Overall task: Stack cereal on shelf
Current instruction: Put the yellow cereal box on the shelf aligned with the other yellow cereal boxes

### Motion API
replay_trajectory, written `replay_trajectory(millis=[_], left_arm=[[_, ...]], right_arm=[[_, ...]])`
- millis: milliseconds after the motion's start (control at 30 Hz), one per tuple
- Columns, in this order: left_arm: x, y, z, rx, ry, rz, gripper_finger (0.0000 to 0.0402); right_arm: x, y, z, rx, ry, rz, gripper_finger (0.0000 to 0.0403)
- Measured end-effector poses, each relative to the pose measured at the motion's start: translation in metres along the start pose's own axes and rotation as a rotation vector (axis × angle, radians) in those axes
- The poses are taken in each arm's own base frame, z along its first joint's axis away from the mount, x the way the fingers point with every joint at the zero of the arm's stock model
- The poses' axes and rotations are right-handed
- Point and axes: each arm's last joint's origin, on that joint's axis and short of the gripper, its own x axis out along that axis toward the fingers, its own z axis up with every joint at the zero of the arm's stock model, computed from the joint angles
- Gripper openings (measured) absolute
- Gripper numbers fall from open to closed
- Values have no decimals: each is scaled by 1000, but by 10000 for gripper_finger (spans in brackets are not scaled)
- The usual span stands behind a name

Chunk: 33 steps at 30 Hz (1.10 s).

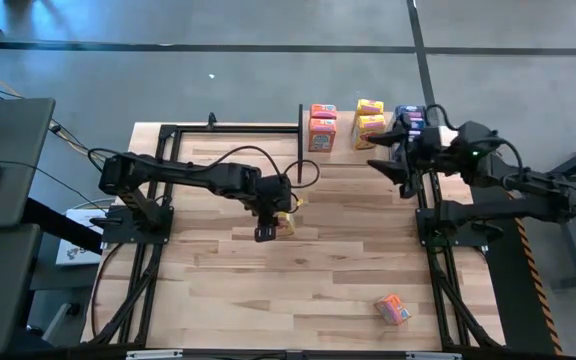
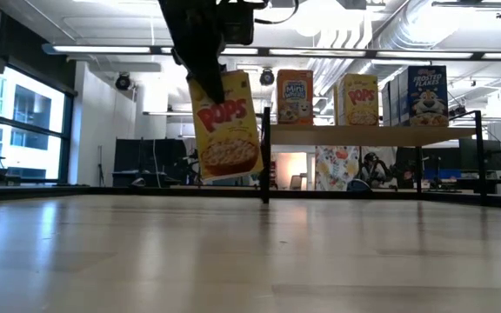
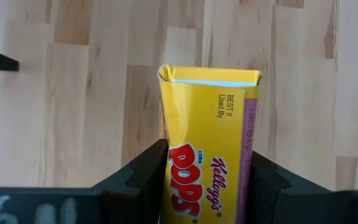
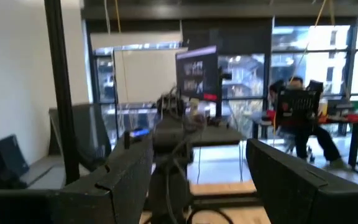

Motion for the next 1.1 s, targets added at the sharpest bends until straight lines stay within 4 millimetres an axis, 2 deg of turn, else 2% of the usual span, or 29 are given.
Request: replay_trajectory(millis=[300, 500, 1100], left_arm=[[6, -7, -9, 18, 55, 12, 147], [12, -5, -15, 8, 75, 16, 147], [12, -5, -14, 6, 68, 17, 147]], right_arm=[[21, 12, -19, -35, 102, 86, 252], [21, 25, -26, -28, 169, 144, 252], [28, 59, -53, -10, 387, 245, 234]])
